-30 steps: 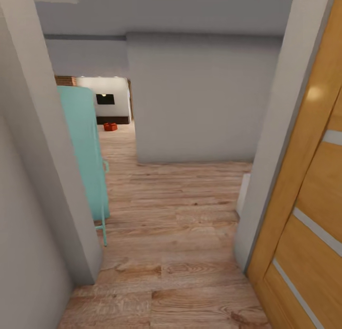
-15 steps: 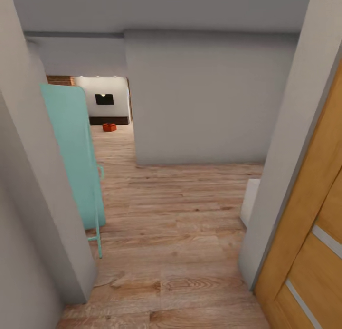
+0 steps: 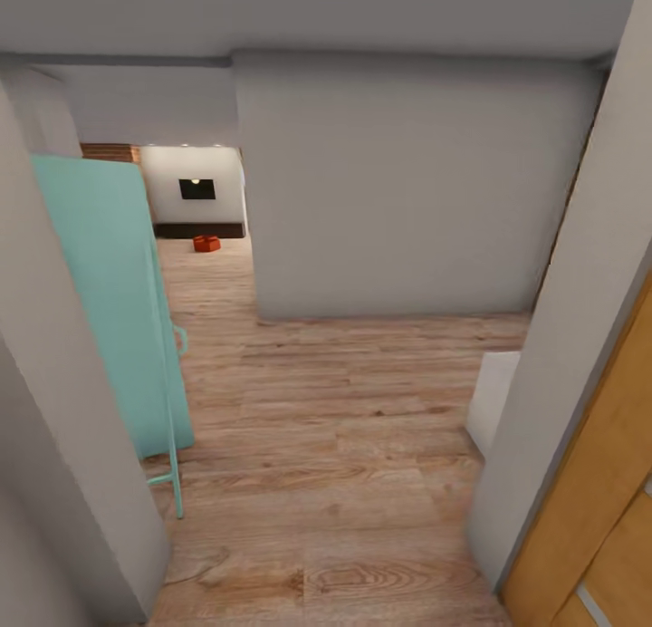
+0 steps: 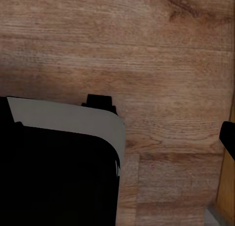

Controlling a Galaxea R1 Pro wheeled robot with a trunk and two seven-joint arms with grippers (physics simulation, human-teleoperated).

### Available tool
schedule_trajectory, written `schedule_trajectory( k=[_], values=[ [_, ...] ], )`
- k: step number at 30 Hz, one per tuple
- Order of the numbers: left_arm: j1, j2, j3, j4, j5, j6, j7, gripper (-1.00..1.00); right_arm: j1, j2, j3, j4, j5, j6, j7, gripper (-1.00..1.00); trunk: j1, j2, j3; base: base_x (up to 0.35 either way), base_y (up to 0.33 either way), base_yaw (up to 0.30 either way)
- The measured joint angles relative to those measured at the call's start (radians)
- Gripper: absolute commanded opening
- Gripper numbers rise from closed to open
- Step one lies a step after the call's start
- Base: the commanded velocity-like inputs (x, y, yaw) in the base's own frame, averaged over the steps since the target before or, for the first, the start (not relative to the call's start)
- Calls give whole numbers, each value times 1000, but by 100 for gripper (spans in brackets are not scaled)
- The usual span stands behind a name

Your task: Move the two storage containers from the living room to the garage. In the garage, place one container on the floor and stack the other container on top of it (either order is fine).

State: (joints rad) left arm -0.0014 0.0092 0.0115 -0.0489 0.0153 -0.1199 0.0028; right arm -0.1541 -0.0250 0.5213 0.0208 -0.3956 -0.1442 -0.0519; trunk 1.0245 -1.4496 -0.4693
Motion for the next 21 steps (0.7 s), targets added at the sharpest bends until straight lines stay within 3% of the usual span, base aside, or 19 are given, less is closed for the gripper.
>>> schedule_trajectory(
  k=[21],
  values=[
    [0, 0, 0, 0, 0, 0, 0, 100, 0, 0, -2, 0, -1, 0, -1, 100, 0, 0, 0, 322, 0, 0]
  ],
)
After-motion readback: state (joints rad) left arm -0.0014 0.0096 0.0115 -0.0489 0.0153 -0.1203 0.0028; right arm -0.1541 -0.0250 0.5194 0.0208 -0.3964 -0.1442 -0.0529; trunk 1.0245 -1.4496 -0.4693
